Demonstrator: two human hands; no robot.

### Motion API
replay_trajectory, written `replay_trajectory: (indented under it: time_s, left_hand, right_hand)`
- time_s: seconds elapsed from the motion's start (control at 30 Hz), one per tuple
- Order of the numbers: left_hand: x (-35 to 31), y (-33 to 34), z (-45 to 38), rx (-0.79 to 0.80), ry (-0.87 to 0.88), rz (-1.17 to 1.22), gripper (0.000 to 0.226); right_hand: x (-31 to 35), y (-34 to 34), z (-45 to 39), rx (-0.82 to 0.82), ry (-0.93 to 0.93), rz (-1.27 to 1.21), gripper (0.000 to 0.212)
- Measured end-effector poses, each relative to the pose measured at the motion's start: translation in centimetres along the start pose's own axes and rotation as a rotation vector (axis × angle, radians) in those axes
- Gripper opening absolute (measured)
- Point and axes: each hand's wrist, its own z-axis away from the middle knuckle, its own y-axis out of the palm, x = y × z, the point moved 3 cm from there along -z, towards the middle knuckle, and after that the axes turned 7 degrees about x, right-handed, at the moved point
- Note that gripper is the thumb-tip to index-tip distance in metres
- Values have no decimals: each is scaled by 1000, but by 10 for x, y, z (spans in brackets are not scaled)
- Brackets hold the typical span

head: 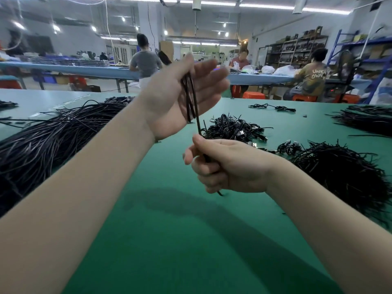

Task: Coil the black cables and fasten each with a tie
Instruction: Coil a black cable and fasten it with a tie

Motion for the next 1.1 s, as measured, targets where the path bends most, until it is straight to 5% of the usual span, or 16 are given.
replay_trajectory:
  time_s: [0.1, 0.23, 0.4, 0.53, 0.63, 0.73, 0.87, 1.1]
  left_hand:
    - [-17, 9, 6, 144, 17, 195, 45]
    - [-15, 22, 10, 269, 7, 169, 45]
    - [5, 16, 20, 611, -419, -343, 52]
    - [30, -18, 9, 328, -684, -714, 68]
    - [36, -33, 3, 62, -596, -673, 61]
    - [29, -34, -2, -124, -375, -454, 52]
    - [19, -19, -4, -69, -179, -71, 44]
    - [24, -20, -6, -90, -182, 90, 44]
  right_hand:
    - [-16, -8, 1, -7, -48, -132, 37]
    - [-25, -22, 6, -109, -52, -132, 32]
    - [2, -37, 18, -392, -18, 250, 35]
    - [37, -41, 29, -611, -35, 470, 36]
    - [44, -27, 24, -567, -32, 617, 33]
    - [27, -8, 11, -402, -15, 486, 29]
    - [5, -5, -3, -413, -105, 306, 29]
    - [0, -25, 5, -379, -50, 308, 20]
